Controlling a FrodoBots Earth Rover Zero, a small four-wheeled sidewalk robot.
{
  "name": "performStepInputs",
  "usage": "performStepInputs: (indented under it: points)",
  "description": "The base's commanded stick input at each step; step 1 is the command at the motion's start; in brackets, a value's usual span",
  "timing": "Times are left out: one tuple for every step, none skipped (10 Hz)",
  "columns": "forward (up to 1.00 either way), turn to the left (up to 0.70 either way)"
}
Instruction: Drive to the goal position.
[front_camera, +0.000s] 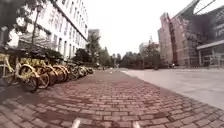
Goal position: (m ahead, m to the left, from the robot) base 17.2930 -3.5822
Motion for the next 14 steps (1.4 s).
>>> performStepInputs:
  points:
    - [0.7,-0.01]
    - [0.7,0.0]
    - [0.7,0.0]
    - [0.7,0.0]
    - [0.7,0.0]
    - [0.7,0.0]
    - [0.7,0.0]
    - [0.7,0.0]
    - [0.7,0.0]
    - [0.7,0.0]
    - [0.7,0.0]
    - [0.7,0.0]
    - [0.7,0.0]
    - [0.7,0.0]
